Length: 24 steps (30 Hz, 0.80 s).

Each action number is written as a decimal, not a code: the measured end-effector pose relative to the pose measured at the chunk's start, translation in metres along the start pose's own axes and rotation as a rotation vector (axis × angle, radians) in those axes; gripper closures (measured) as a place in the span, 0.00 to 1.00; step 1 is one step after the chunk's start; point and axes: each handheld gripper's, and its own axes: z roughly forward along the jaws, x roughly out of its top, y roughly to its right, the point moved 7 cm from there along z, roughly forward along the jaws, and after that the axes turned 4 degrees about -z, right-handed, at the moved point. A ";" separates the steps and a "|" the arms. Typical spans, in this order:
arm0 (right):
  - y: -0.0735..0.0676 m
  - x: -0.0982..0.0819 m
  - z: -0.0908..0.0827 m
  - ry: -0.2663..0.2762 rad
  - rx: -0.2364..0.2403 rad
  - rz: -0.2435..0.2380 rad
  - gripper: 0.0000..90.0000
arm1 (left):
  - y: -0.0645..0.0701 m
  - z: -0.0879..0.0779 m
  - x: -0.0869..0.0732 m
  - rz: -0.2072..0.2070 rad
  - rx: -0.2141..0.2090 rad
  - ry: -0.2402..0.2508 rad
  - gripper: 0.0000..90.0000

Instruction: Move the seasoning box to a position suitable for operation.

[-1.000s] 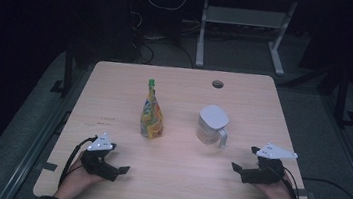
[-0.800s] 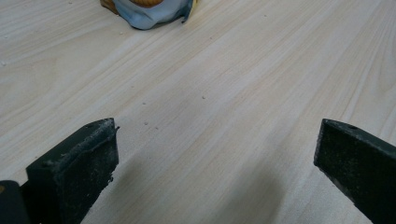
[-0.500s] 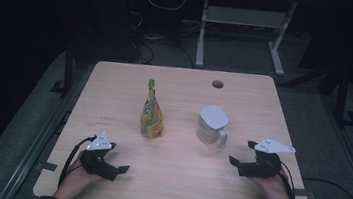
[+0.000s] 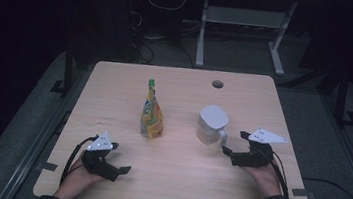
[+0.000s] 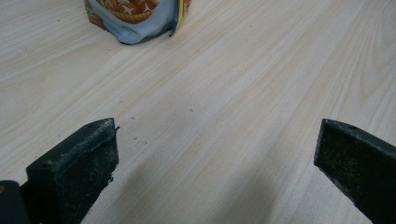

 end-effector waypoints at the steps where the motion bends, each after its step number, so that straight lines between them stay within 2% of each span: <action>1: 0.000 0.001 0.002 0.002 0.003 -0.004 0.10 | 0.000 0.000 0.000 0.003 -0.001 0.002 0.00; 9: -0.007 0.009 0.012 0.005 0.032 -0.012 0.10 | 0.002 0.001 0.000 0.010 -0.006 0.000 0.00; 24: -0.006 0.023 0.024 0.021 0.043 -0.003 0.10 | 0.001 0.001 0.000 0.007 -0.013 0.000 0.00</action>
